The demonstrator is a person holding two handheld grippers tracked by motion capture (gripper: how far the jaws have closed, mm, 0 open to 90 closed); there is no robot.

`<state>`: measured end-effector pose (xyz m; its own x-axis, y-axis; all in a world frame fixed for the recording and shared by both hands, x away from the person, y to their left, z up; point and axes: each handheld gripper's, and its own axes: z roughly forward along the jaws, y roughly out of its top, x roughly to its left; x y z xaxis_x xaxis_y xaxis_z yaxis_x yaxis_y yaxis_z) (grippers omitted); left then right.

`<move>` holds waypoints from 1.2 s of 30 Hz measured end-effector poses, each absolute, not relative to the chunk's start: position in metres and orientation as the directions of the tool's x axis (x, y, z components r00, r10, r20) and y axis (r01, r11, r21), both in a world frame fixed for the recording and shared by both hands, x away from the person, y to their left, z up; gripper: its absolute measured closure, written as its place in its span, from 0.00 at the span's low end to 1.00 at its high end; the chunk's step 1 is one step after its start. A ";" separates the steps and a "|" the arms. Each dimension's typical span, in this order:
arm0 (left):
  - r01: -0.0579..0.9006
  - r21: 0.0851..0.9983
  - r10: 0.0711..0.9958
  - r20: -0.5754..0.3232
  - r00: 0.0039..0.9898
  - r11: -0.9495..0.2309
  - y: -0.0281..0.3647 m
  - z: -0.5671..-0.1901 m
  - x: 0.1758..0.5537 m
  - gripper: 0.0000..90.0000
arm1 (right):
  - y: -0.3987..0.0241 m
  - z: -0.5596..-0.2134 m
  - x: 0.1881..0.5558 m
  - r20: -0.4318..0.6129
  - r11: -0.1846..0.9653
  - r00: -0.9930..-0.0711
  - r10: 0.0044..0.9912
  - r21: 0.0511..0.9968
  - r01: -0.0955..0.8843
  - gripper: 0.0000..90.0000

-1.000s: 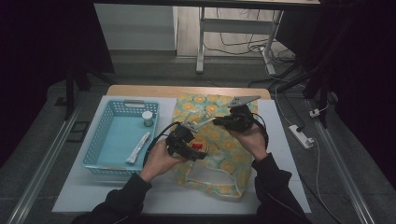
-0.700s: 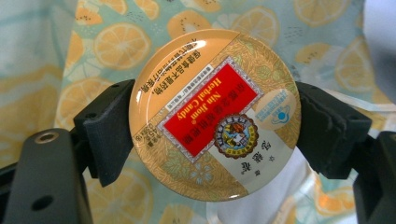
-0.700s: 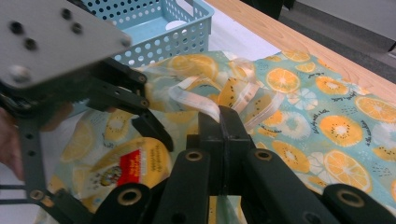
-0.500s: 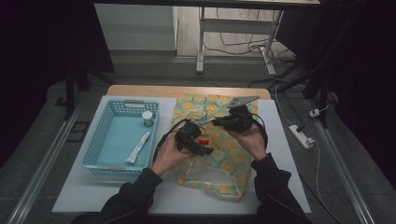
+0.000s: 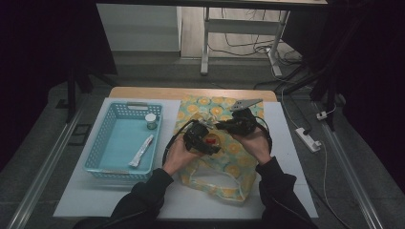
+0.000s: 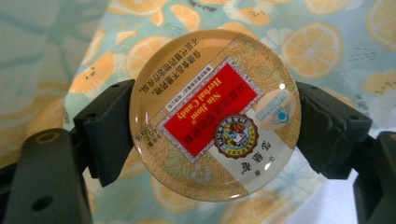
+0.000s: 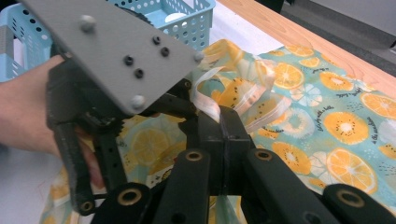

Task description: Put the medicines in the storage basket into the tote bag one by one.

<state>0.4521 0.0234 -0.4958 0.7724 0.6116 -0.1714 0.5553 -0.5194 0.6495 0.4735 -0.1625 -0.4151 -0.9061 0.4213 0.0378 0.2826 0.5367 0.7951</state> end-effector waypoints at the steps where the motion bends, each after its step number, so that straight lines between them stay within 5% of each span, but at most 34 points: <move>1: 0.557 0.649 0.614 -0.171 0.771 -0.519 0.024 -0.497 0.453 0.22 | -0.162 -0.416 0.474 0.036 0.541 -0.907 0.420 0.792 0.283 1.00; 22: 0.574 0.610 0.654 -0.117 0.747 -0.547 0.017 -0.526 0.466 0.22 | -0.161 -0.439 0.486 0.053 0.565 -0.899 0.434 0.761 0.318 1.00; 36: 0.561 0.623 0.654 -0.101 0.749 -0.546 0.022 -0.513 0.455 0.08 | -0.163 -0.437 0.486 0.053 0.560 -0.898 0.436 0.765 0.317 1.00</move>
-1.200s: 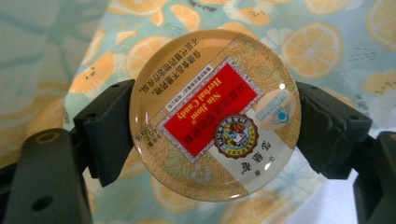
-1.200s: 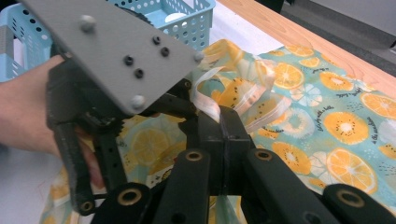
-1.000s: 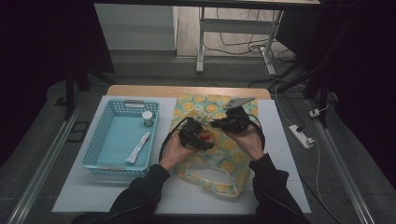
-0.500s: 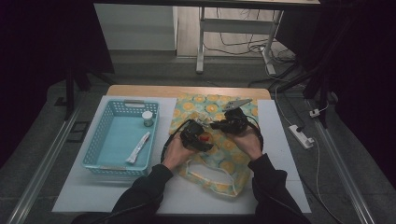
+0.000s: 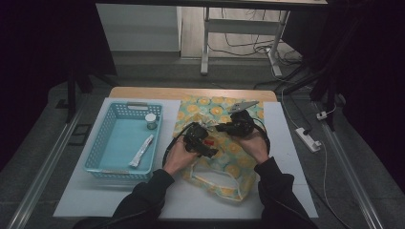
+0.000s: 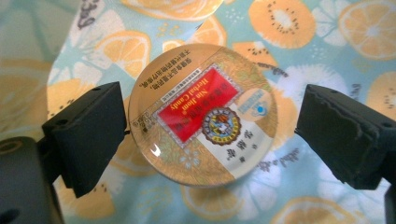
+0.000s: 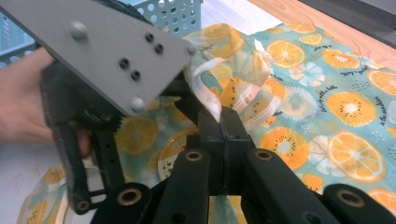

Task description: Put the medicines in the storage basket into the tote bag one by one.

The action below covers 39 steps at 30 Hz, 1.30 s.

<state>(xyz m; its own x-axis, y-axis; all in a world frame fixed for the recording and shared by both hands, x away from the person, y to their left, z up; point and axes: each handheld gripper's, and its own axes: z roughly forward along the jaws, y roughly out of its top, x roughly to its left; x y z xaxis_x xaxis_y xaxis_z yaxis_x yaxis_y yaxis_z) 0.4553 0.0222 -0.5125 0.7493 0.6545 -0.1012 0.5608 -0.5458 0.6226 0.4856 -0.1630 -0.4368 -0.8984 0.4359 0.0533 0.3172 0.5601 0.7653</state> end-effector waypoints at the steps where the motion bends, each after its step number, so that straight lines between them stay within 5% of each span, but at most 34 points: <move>1: 0.559 0.627 0.654 -0.103 0.750 -0.543 0.023 -0.510 0.454 0.08 | -0.163 -0.437 0.486 0.053 0.561 -0.899 0.435 0.765 0.317 1.00; 18: 0.570 0.676 0.617 -0.212 0.758 -0.468 0.046 -0.487 0.431 0.00 | -0.165 -0.435 0.486 0.050 0.561 -0.897 0.439 0.765 0.318 1.00; 39: 0.526 0.700 0.569 -0.205 0.796 -0.484 0.071 -0.470 0.401 0.00 | -0.165 -0.434 0.483 0.039 0.566 -0.900 0.435 0.766 0.307 1.00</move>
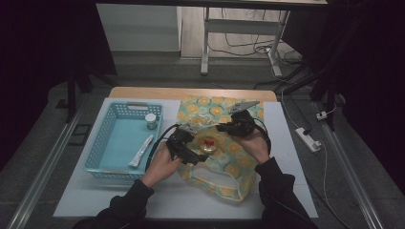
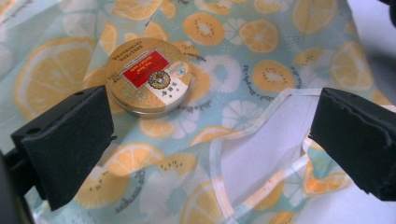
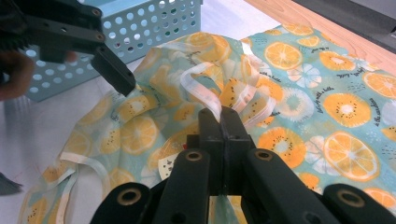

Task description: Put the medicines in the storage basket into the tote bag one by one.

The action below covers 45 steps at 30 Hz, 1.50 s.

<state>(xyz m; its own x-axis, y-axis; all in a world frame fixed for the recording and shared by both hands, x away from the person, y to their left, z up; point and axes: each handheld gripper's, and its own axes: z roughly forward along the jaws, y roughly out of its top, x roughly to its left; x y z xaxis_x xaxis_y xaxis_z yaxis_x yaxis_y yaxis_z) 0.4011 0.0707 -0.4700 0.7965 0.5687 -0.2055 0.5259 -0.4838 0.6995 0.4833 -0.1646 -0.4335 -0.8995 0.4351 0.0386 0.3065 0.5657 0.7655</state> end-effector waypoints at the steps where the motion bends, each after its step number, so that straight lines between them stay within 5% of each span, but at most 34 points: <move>1: 0.524 0.700 0.564 -0.208 0.799 -0.485 0.072 -0.469 0.400 0.00 | -0.165 -0.434 0.483 0.039 0.565 -0.900 0.435 0.766 0.307 1.00; 21: 0.549 0.706 0.597 -0.222 0.771 -0.447 0.118 -0.459 0.382 0.00 | -0.167 -0.433 0.481 0.036 0.570 -0.903 0.428 0.765 0.301 1.00; 45: 0.657 0.670 0.796 -0.161 0.584 -0.346 0.204 -0.454 0.383 0.00 | -0.166 -0.433 0.480 0.034 0.575 -0.905 0.424 0.762 0.298 1.00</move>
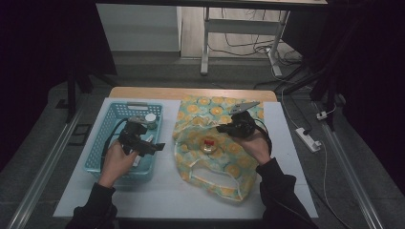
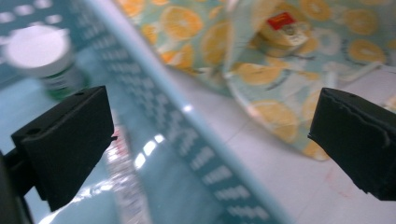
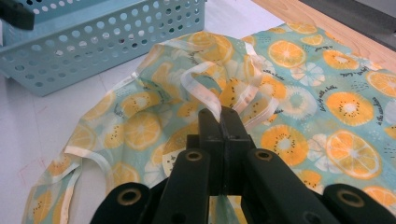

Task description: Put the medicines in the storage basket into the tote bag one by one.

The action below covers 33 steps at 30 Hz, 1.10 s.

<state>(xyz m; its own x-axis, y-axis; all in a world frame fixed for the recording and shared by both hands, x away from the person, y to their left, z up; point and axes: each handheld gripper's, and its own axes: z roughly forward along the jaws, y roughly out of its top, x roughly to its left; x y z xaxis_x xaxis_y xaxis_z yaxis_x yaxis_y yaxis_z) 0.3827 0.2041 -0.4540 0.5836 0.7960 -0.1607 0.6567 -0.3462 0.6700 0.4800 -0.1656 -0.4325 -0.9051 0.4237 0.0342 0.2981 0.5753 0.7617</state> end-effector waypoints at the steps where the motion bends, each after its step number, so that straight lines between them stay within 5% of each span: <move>1: 0.660 0.670 0.801 -0.162 0.576 -0.340 0.208 -0.454 0.383 0.00 | -0.166 -0.432 0.480 0.035 0.575 -0.905 0.423 0.761 0.299 1.00; 13: 0.711 0.611 0.851 -0.113 0.513 -0.348 0.233 -0.473 0.391 0.00 | -0.163 -0.434 0.480 0.035 0.582 -0.907 0.420 0.756 0.299 1.00; 33: 0.821 0.387 0.866 -0.100 0.490 -0.419 0.229 -0.512 0.410 0.00 | -0.162 -0.435 0.479 0.031 0.585 -0.909 0.416 0.756 0.294 1.00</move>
<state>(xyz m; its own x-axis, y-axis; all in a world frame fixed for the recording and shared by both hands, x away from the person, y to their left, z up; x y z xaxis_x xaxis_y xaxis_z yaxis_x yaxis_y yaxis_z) 0.4097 0.2293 -0.5118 0.4896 0.8661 -0.1005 0.8211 -0.4192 0.3873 0.4793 -0.1617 -0.4350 -0.9089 0.4158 0.0312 0.2937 0.5853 0.7558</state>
